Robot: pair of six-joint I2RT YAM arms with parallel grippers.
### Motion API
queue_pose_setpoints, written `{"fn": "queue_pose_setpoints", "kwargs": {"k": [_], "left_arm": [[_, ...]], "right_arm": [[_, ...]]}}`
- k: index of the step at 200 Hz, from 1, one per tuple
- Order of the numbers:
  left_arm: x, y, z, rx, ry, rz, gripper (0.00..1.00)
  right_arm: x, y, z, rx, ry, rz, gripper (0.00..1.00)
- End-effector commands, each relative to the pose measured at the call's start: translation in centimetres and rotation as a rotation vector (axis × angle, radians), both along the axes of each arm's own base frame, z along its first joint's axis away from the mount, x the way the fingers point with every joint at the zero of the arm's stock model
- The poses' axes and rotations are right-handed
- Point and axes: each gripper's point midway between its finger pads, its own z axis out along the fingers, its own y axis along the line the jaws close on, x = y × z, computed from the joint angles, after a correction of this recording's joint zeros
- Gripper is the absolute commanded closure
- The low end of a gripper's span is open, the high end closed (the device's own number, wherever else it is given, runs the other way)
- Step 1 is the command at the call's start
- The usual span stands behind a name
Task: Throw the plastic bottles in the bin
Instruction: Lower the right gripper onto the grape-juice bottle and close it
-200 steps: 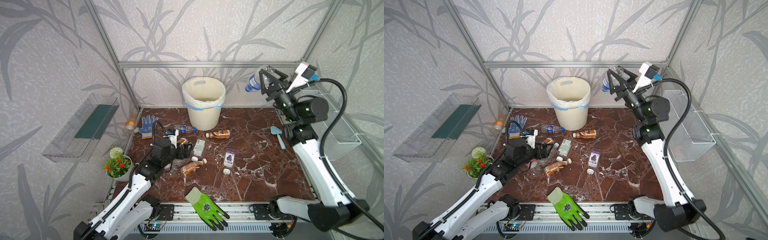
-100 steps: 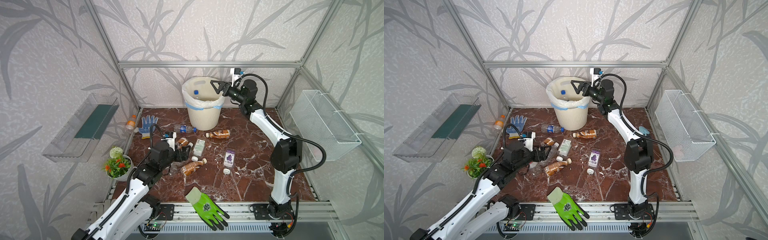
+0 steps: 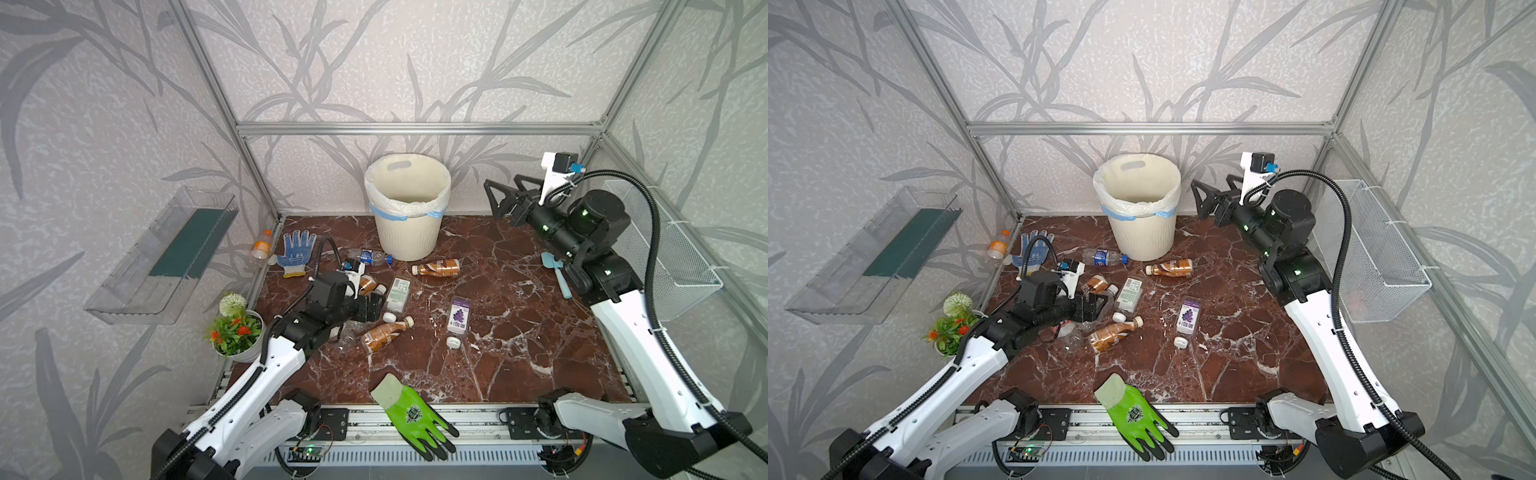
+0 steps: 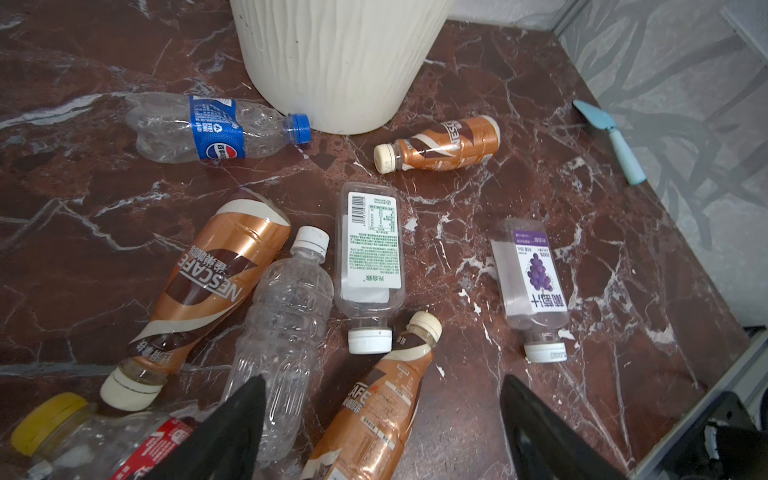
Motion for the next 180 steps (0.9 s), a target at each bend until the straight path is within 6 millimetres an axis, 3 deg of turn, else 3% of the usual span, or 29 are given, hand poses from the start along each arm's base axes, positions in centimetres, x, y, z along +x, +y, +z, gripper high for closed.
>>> {"fn": "queue_pose_setpoints", "kwargs": {"k": [1,23,42,53,68,90,99,133,180], "left_arm": [[-0.4,-0.4,0.8,0.079,-0.005,-0.102,0.13],[-0.2,-1.2,0.6,0.102,0.003,-0.163,0.12],[0.2,-1.6,-0.1,0.109,0.008,-0.187,0.12],[0.4,-1.9,-0.2,0.101,0.006,-0.195,0.12],[0.6,-2.3,-0.3,0.088,0.005,-0.205,0.12],[0.6,-1.8,-0.5,0.098,0.003,-0.180,0.12],[0.6,-1.3,-0.7,0.101,0.004,-0.149,0.12],[1.0,0.0,-0.7,0.111,-0.043,-0.067,0.12],[1.6,0.4,-1.1,0.128,-0.036,-0.036,0.12]], "right_arm": [[-0.8,-3.3,-15.0,-0.155,0.470,-0.216,0.00],[-4.4,-4.7,-21.1,-0.236,0.625,-0.330,0.01],[-6.2,-4.3,-23.1,-0.322,0.666,-0.336,0.01],[-6.3,-4.1,-23.9,-0.263,0.658,-0.340,0.01],[-6.4,-1.8,-24.2,-0.165,0.589,-0.198,0.01],[-6.4,-0.4,-25.3,0.013,0.552,-0.123,0.02],[-6.2,-0.3,-26.6,-0.022,0.619,-0.140,0.06],[-7.0,0.8,-32.3,-0.260,0.947,-0.164,0.07],[-7.9,2.6,-37.0,-0.186,1.118,-0.248,0.03]]}}
